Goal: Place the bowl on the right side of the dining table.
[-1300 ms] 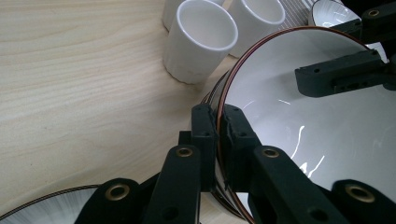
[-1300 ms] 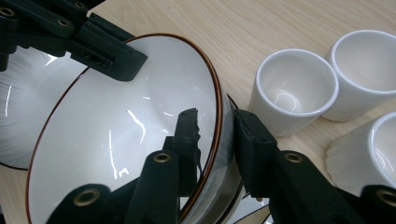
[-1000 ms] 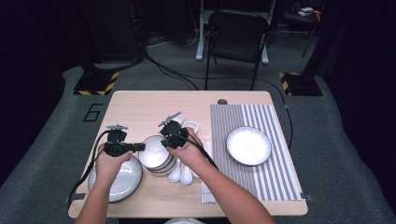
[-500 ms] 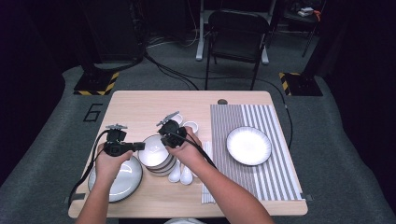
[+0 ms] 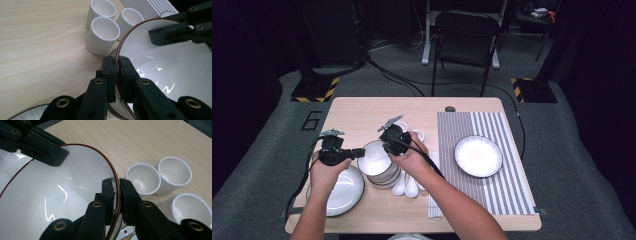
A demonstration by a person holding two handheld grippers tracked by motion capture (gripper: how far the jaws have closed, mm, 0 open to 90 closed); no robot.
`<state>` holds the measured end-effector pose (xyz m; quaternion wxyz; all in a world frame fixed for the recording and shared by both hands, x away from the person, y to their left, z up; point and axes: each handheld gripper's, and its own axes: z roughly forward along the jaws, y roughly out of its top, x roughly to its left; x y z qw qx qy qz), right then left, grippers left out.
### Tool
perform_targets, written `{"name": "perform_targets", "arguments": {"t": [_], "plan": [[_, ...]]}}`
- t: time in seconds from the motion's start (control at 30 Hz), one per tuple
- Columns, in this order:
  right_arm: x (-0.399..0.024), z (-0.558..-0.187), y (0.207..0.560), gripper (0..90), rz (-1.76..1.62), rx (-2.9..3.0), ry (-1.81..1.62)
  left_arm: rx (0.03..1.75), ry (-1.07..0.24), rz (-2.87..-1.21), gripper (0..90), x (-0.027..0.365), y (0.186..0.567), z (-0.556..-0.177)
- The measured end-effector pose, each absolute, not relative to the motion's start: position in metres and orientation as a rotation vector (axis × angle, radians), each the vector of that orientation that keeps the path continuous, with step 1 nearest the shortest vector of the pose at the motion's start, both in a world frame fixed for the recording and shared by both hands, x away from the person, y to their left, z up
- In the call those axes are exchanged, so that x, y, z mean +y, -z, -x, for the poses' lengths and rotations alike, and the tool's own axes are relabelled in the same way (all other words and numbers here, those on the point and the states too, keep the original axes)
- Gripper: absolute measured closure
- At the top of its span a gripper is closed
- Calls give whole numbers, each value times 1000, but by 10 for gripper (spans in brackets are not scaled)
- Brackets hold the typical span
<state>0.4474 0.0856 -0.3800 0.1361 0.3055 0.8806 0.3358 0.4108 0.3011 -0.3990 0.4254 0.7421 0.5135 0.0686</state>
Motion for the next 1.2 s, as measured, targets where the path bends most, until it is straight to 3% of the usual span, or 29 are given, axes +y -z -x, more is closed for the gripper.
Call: {"name": "perform_targets", "arguments": {"t": [1.2], "plan": [[29,-451,362,828,-928,2524,-916,1201,-129,-1883,845,248,386,-429]]}}
